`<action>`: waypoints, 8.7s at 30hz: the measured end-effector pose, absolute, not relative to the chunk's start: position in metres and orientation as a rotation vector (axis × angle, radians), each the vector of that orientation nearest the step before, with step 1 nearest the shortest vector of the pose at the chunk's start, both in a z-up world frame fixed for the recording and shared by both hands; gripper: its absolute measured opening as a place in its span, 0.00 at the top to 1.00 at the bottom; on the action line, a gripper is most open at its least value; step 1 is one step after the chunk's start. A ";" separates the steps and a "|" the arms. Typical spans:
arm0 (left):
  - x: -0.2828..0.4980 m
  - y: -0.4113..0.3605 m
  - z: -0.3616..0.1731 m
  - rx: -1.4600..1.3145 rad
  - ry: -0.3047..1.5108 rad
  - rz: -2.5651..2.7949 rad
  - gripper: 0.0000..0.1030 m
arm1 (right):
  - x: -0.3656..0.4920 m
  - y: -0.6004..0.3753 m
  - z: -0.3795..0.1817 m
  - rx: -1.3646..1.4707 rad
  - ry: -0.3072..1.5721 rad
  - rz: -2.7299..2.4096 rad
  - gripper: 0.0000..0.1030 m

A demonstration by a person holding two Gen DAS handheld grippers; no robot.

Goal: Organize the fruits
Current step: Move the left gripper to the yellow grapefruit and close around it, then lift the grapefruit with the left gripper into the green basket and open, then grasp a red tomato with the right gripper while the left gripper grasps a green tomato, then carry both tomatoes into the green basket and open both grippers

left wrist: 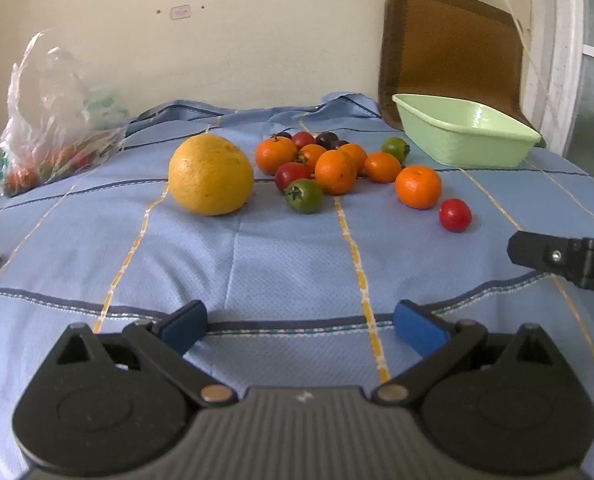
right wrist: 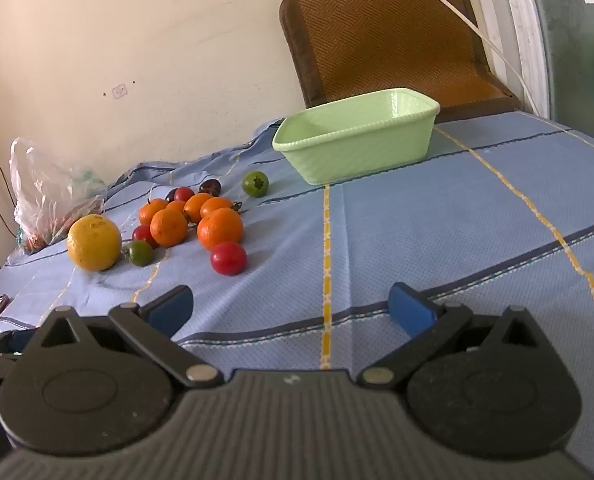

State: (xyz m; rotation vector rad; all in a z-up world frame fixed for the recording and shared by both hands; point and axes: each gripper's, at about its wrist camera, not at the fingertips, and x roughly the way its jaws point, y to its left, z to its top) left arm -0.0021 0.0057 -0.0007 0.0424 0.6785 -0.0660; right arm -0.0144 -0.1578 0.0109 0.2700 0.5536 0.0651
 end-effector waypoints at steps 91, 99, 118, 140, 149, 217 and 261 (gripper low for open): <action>0.001 0.139 0.014 -0.451 0.418 0.013 0.00 | 0.022 -0.070 0.028 0.087 0.702 0.587 0.37; -0.011 0.074 0.026 -0.362 0.492 -0.370 0.00 | -0.020 -0.084 0.024 -0.048 0.649 0.568 0.37; 0.028 -0.018 0.048 -0.108 0.586 -0.447 0.35 | -0.014 -0.106 0.038 -0.076 0.464 0.516 0.39; 0.219 -0.134 0.054 -0.199 0.723 -0.485 0.21 | 0.120 -0.240 0.050 0.019 0.387 0.162 0.38; 0.076 -0.018 0.063 -0.206 0.481 -0.229 0.10 | 0.102 -0.258 0.061 0.161 0.274 0.197 0.38; -0.017 -0.011 -0.002 0.024 0.588 -0.317 0.70 | -0.017 -0.128 0.012 -0.214 0.534 0.373 0.72; 0.086 0.044 0.038 -0.226 0.494 -0.125 0.52 | 0.085 -0.238 0.050 0.013 0.228 0.137 0.54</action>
